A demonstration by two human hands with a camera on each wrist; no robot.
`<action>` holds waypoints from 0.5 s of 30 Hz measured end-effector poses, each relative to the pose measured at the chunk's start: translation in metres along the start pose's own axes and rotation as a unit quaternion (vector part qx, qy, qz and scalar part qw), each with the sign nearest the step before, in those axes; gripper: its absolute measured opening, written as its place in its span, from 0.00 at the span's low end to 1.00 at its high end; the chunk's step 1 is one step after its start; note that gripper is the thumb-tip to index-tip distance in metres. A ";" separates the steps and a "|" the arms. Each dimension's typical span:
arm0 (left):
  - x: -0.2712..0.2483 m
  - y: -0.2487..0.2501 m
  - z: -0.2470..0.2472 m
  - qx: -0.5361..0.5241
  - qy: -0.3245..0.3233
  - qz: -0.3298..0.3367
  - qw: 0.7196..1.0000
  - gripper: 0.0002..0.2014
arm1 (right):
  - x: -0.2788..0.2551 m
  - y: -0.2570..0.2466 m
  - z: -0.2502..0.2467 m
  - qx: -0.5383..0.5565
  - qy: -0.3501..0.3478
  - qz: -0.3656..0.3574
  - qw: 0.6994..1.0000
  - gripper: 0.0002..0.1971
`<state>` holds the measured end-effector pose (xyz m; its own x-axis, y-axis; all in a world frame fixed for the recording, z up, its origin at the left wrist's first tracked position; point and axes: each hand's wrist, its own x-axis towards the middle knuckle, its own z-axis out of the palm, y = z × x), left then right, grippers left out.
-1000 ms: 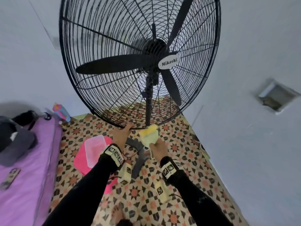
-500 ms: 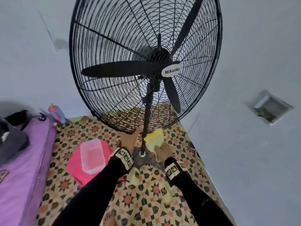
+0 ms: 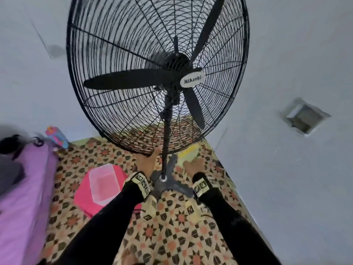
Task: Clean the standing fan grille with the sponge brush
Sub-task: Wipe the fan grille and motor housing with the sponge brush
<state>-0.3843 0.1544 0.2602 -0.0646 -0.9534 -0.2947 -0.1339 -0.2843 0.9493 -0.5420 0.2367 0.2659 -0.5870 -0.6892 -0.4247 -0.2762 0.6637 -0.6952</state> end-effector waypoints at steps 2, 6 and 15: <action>-0.008 0.004 0.004 -0.006 0.022 0.021 1.000 0.56 | 0.002 -0.007 -0.007 0.011 -0.001 0.022 1.000 0.21; -0.013 0.012 0.006 -0.025 0.002 -0.004 1.000 0.49 | -0.007 -0.002 0.024 0.013 -0.118 -0.040 0.992 0.07; -0.008 0.008 0.005 -0.017 0.002 -0.009 1.000 0.50 | 0.005 -0.004 -0.024 0.172 -0.032 0.085 0.981 0.07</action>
<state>-0.3896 0.1598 0.2695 -0.0583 -0.9484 -0.3117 -0.1010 -0.3051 0.9470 -0.5620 0.2373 0.2808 -0.5503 -0.6016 -0.5789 0.1010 0.6403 -0.7614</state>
